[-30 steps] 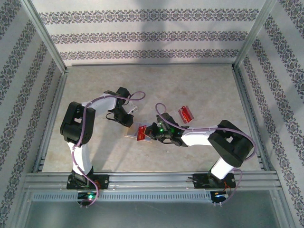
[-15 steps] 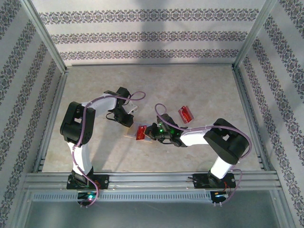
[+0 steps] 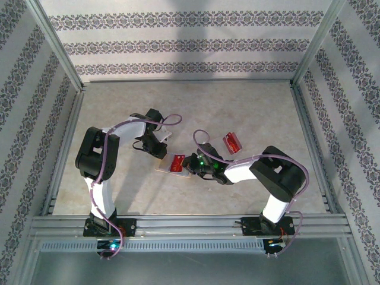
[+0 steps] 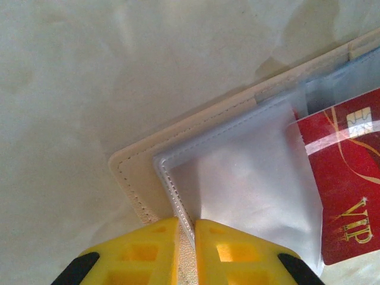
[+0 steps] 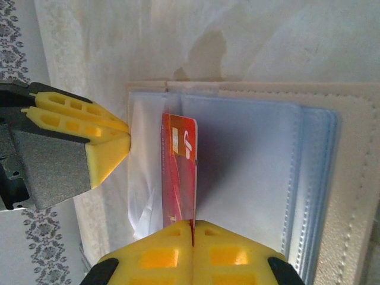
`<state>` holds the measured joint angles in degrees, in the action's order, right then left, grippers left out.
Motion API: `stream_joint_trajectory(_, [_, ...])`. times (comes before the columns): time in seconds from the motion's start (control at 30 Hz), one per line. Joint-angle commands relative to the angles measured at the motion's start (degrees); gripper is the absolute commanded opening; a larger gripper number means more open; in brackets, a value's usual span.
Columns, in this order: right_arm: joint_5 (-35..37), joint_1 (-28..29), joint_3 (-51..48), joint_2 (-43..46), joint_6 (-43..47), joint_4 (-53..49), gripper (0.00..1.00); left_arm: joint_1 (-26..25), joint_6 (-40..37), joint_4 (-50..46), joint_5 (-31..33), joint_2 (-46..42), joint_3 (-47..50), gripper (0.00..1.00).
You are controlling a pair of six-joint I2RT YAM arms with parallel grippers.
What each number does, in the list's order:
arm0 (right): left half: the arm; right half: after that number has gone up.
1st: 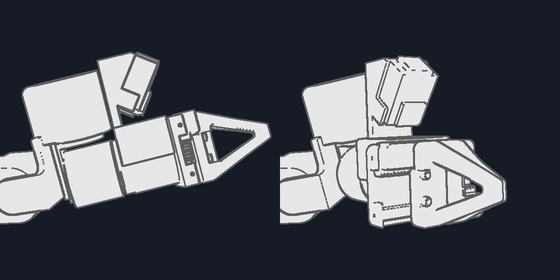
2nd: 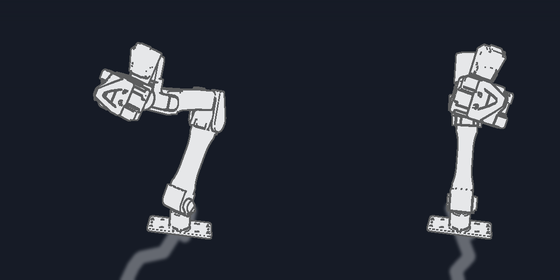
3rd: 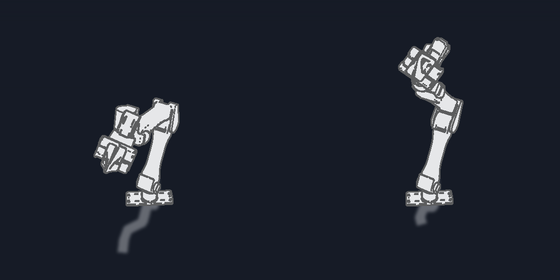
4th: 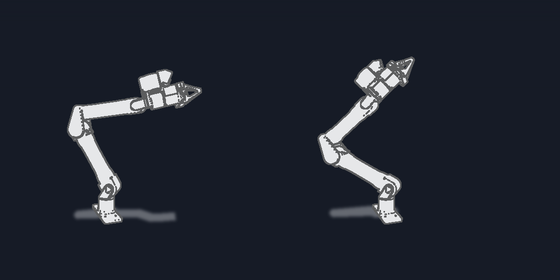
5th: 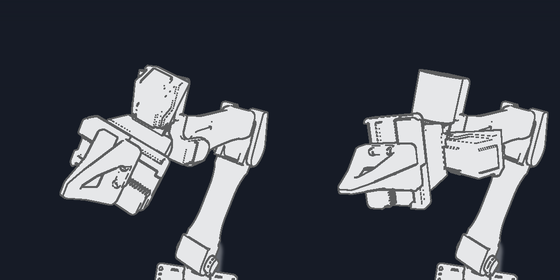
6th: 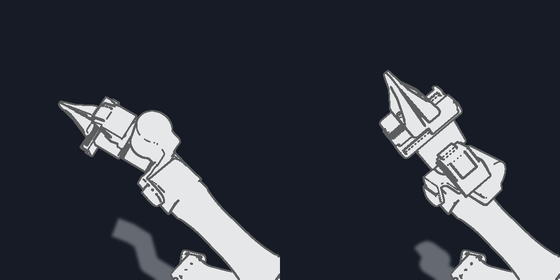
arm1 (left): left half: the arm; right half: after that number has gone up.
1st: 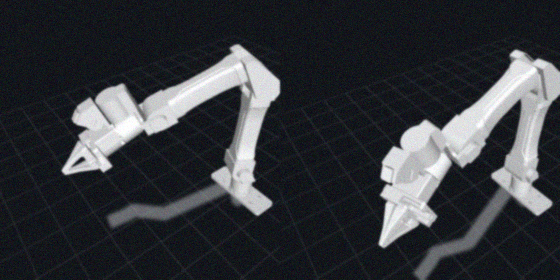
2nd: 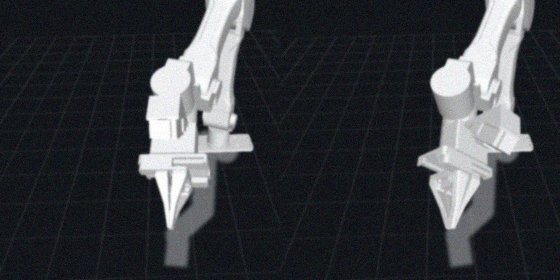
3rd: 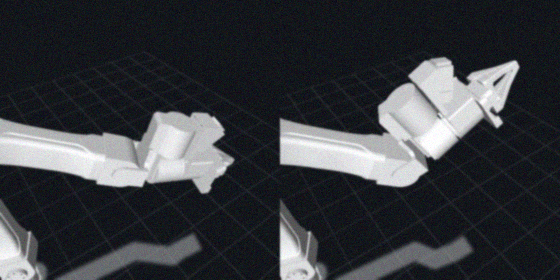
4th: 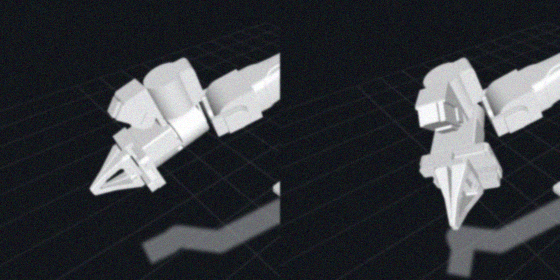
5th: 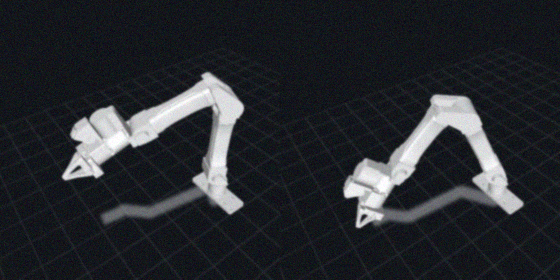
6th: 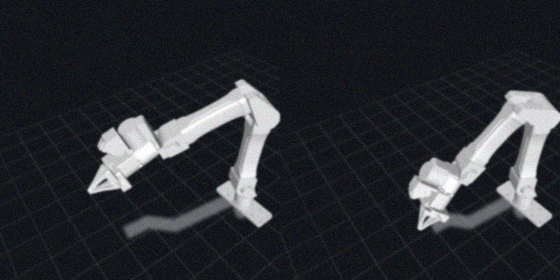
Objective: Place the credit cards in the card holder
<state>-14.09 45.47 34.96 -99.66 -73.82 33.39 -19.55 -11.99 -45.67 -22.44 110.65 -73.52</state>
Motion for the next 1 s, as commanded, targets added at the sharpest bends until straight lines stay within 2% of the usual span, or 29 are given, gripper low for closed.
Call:
stream_joint_trajectory(0.0, [3.06, -0.44, -1.27, -2.18, -0.98, 0.75, 0.0, -1.05, 0.3, 0.25, 1.92, 3.09, 0.48, 0.15])
stream_joint_trajectory(0.8, [7.31, 4.1, 1.07, -4.41, -2.39, -0.25, 0.0, -1.08, 0.62, 0.21, 2.26, 2.05, 0.24, 0.16])
stream_joint_trajectory(0.97, [7.78, 3.92, 0.61, -3.79, -2.55, -0.16, 0.0, -1.04, -0.54, -2.17, 5.61, -0.86, -2.27, 0.2])
